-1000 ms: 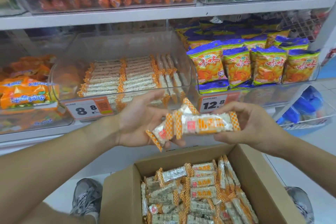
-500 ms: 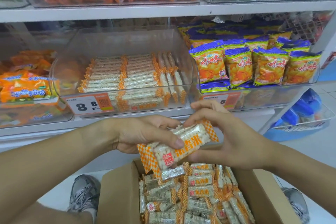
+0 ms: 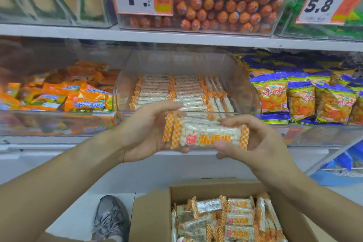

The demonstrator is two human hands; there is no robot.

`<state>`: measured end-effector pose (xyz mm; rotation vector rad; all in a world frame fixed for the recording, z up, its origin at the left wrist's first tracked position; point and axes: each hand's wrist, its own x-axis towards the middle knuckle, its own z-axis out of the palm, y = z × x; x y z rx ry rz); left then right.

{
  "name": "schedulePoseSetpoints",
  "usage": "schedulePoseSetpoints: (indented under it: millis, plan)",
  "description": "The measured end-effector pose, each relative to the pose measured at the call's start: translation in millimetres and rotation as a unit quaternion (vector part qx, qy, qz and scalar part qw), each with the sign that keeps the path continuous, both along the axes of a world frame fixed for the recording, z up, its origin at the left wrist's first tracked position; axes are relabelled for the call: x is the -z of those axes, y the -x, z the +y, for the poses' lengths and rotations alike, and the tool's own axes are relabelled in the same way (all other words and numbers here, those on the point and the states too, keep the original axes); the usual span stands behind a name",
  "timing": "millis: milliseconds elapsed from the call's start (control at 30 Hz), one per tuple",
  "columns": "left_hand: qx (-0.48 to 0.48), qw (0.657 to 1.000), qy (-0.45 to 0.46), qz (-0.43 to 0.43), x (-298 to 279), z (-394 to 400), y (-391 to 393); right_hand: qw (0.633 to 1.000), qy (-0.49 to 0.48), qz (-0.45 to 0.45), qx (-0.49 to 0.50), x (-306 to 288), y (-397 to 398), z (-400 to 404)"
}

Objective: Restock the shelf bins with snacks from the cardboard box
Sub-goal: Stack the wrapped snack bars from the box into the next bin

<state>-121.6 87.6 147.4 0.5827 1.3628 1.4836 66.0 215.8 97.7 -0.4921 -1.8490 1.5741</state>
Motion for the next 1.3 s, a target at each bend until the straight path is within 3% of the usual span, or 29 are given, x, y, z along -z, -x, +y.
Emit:
schedulePoseSetpoints:
  millis: [67,133,167,233,267,333,500,633,733,1000,1167,1300]
  plan:
    - [-0.053,0.998,-0.034,0.027,3,-4,19,0.998,-0.038,-0.002,0.049,-11,31,5]
    - [-0.143,0.973,-0.024,0.178,5,-10,42,0.995,-0.066,0.002,0.079,-21,69,13]
    - [-0.179,0.936,-0.012,0.304,9,-13,53,0.994,-0.067,0.006,0.085,-24,88,20]
    - [-0.191,0.822,-0.001,0.536,19,-19,69,0.992,-0.075,-0.001,0.1,-25,130,37]
    - [-0.176,0.777,0.01,0.604,22,-21,75,0.99,-0.081,-0.015,0.111,-24,151,46]
    - [-0.141,0.729,0.031,0.669,33,-20,86,0.988,-0.078,-0.041,0.127,-18,192,68]
    - [-0.127,0.707,0.03,0.695,55,-15,94,0.983,-0.07,-0.136,0.106,-11,274,100]
    - [-0.143,0.68,-0.007,0.719,66,-13,111,0.96,-0.18,-0.179,0.116,8,316,125]
    - [-0.127,0.673,-0.038,0.728,69,-13,123,0.912,-0.289,-0.267,0.115,22,331,130]
    - [-0.134,0.662,-0.065,0.735,73,-13,127,0.896,-0.329,-0.263,0.141,32,331,127]
    - [-0.135,0.653,-0.065,0.742,74,-13,126,0.821,-0.455,-0.315,0.145,31,336,119]
    - [-0.141,0.658,-0.054,0.738,76,-13,126,0.819,-0.463,-0.32,0.108,27,335,115]
